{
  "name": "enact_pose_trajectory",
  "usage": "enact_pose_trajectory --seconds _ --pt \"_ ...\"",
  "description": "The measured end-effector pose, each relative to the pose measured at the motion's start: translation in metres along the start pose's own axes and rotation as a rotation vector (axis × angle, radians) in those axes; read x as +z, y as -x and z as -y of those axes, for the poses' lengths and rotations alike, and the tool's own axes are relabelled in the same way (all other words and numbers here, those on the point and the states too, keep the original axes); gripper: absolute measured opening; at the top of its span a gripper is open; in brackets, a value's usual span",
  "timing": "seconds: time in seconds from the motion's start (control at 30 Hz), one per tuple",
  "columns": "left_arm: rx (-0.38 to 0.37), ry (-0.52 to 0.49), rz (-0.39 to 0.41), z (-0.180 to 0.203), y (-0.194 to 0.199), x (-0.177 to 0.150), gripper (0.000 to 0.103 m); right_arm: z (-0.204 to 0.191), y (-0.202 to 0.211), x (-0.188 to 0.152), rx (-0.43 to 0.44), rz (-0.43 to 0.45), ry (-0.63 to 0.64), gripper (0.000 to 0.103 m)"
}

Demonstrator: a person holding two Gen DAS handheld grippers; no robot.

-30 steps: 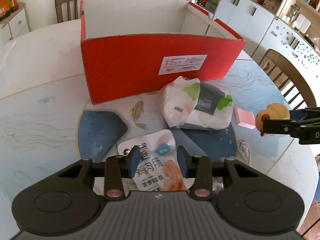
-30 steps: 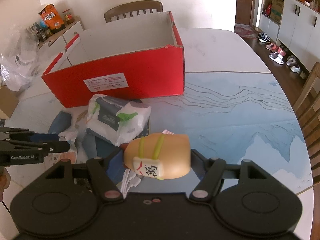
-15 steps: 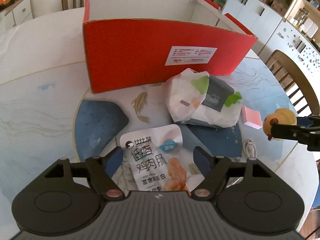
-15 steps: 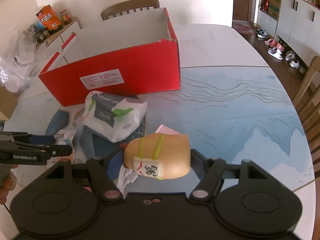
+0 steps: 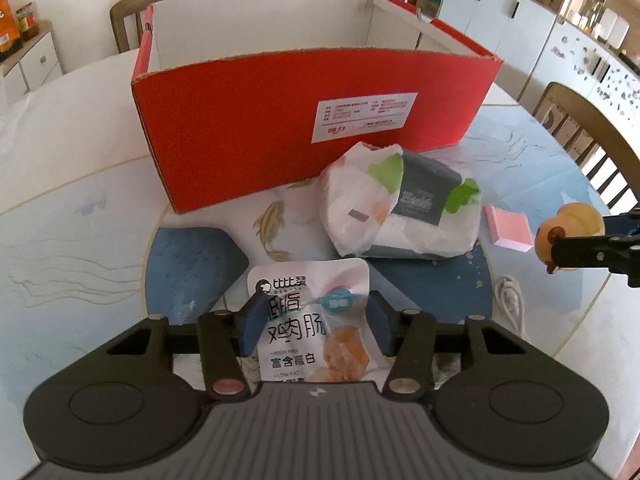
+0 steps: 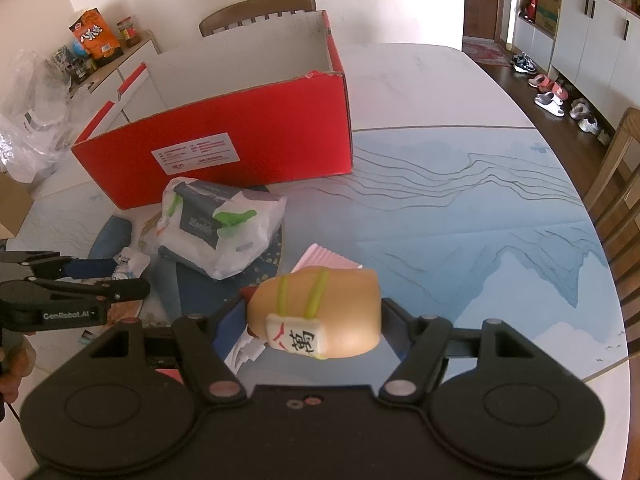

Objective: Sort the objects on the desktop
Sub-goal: 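Grasp the chicken-sausage snack bag with the left tool and lift it, then carry the sausage bag with the left tool while the right tool carries the bread plush into the box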

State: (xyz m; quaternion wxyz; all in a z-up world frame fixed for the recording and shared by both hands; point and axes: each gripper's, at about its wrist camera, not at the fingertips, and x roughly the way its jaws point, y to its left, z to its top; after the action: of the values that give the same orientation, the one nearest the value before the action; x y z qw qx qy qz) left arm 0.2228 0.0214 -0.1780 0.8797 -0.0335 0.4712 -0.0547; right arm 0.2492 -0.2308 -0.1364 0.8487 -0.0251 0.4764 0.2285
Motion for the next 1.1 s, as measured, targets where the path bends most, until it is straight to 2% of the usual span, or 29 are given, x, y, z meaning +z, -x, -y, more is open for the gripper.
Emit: enact_pose_trajectory --seconds 0.47,0.77,0.9,1.1 --pt "-0.04 0.083 0.09 -0.01 0.018 -0.009 0.044 -0.001 0.008 0.01 0.029 0.022 0.009 0.071" --pt "-0.071 0.106 0.18 -0.009 0.044 -0.013 0.044 -0.006 0.015 0.017 0.041 0.043 0.035 0.071" --pt "-0.085 0.134 0.207 -0.011 0.057 -0.008 0.044 -0.01 0.019 0.022 0.051 0.052 0.049 0.071" --pt "-0.094 0.119 0.245 -0.008 0.075 0.01 0.045 -0.017 0.025 0.038 0.062 0.073 0.076 0.071"
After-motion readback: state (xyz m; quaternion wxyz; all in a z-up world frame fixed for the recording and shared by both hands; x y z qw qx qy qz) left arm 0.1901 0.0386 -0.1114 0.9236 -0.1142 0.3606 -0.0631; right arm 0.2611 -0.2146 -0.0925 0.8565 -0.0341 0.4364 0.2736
